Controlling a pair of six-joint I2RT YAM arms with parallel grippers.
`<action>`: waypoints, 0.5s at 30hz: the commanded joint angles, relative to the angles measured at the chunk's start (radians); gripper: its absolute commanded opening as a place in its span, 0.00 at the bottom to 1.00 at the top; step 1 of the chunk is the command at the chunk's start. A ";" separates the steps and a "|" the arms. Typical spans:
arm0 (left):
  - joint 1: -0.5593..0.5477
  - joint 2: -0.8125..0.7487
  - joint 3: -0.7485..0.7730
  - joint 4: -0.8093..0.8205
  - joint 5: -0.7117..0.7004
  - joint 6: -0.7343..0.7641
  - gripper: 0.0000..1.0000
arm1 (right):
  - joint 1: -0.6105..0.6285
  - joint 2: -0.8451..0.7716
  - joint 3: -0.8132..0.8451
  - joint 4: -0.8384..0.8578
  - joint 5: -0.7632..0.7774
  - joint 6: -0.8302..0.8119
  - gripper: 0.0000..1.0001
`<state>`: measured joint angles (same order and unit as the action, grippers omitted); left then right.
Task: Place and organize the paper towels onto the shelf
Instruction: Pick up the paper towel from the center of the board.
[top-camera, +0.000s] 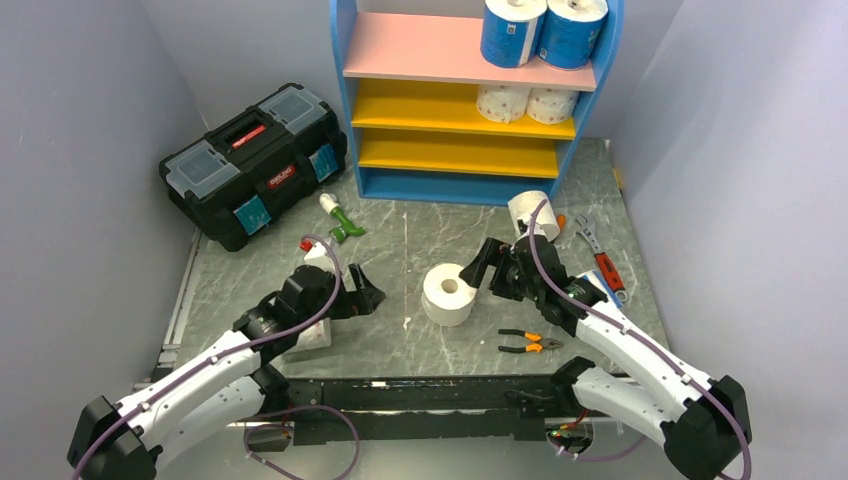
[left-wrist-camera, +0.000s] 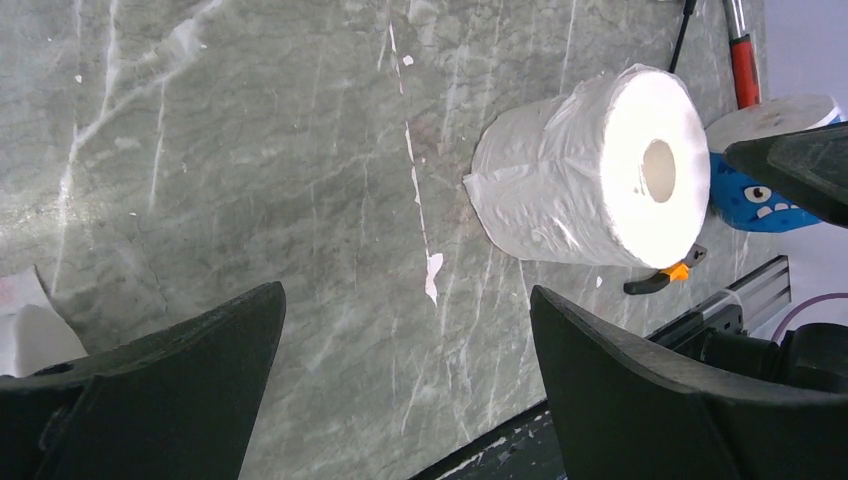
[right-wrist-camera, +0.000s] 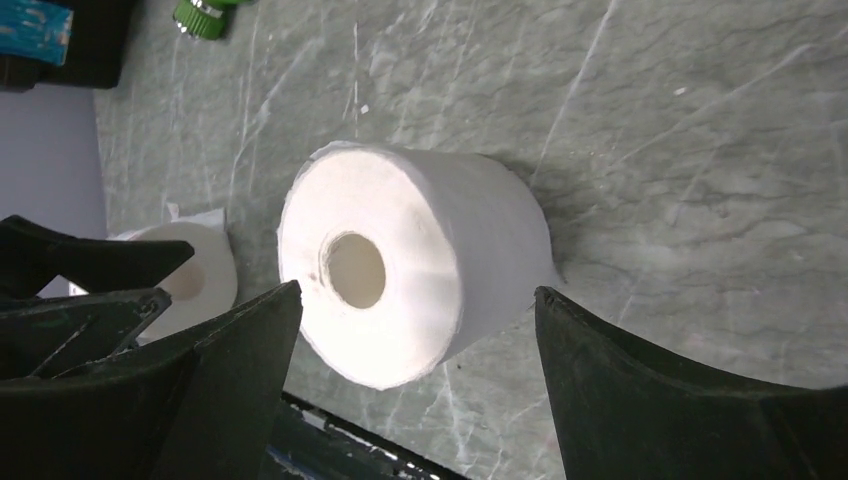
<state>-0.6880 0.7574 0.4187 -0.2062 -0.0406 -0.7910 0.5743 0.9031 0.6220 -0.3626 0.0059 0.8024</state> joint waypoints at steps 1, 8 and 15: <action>-0.002 -0.016 -0.025 0.014 0.002 -0.027 0.99 | -0.004 0.023 -0.010 0.102 -0.072 0.029 0.87; -0.002 0.017 -0.023 0.023 0.013 -0.034 0.99 | -0.001 0.077 0.021 0.045 -0.057 -0.004 0.84; -0.001 0.040 -0.020 0.031 0.022 -0.037 0.99 | 0.028 0.124 0.035 0.053 -0.059 -0.008 0.82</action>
<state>-0.6888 0.7921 0.4023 -0.1852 -0.0235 -0.8104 0.5827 1.0164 0.6125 -0.3328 -0.0456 0.8055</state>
